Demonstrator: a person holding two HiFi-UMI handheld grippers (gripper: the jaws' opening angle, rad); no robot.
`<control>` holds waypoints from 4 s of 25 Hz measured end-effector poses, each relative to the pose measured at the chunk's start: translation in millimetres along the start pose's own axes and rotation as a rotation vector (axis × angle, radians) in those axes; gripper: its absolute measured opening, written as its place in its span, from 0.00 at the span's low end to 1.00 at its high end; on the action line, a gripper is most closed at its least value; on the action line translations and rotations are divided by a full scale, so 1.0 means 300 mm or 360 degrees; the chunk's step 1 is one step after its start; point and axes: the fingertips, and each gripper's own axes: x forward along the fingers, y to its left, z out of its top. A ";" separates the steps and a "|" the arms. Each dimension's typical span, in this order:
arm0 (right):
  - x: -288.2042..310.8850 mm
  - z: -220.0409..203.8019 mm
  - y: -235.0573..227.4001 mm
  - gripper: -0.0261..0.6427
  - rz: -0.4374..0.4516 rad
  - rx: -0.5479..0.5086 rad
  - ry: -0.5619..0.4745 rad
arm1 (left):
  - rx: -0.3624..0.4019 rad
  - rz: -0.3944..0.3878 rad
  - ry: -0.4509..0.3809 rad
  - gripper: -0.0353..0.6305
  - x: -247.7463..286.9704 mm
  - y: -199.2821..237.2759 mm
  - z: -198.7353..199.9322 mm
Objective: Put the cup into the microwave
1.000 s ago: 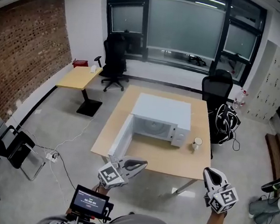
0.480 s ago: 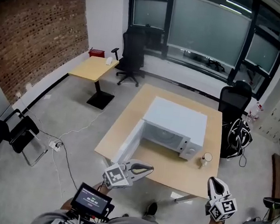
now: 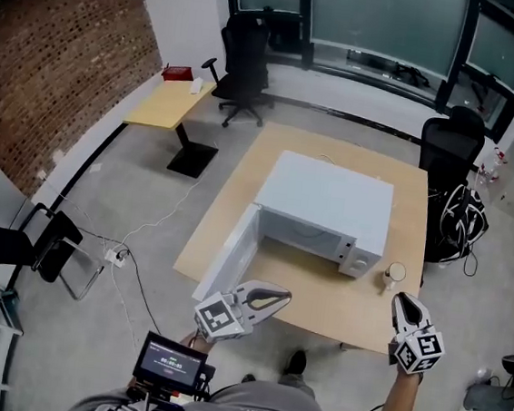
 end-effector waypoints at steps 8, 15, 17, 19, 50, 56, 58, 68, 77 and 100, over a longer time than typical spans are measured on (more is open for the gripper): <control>0.291 -0.360 -0.339 0.24 -0.0215 0.0055 0.0297 | -0.0185 0.0082 0.0053 0.09 0.127 0.150 -0.122; 0.416 -0.811 -0.625 0.28 -0.0606 0.0208 0.0631 | -0.0312 0.0149 0.0135 0.09 0.200 0.227 -0.253; 0.436 -0.910 -0.654 0.30 -0.0635 0.0242 0.0714 | -0.0338 0.0169 0.0147 0.08 0.208 0.243 -0.277; 0.452 -0.980 -0.670 0.31 -0.0654 0.0258 0.0764 | -0.0350 0.0181 0.0167 0.09 0.209 0.250 -0.300; 0.350 -0.862 -0.389 0.15 -0.0593 0.0337 0.0538 | -0.0257 0.0164 0.0107 0.09 0.005 0.155 -0.251; 0.277 -0.659 -0.234 0.15 -0.0539 0.0314 0.0438 | -0.0184 0.0121 0.0076 0.09 -0.080 0.120 -0.193; 0.247 -0.582 -0.153 0.15 -0.0513 0.0288 0.0409 | -0.0159 0.0103 0.0050 0.09 -0.114 0.097 -0.162; 0.264 -0.420 0.282 0.15 -0.0230 0.0272 0.0323 | -0.0075 0.0073 -0.0077 0.09 -0.306 -0.011 -0.055; 0.513 -0.394 0.584 0.15 -0.0021 0.0322 0.0281 | -0.0138 0.0190 -0.0163 0.08 -0.531 -0.068 -0.027; 1.378 -0.643 0.238 0.15 -0.0029 0.0173 0.0328 | -0.0414 0.0550 0.0143 0.09 -0.470 0.151 -0.273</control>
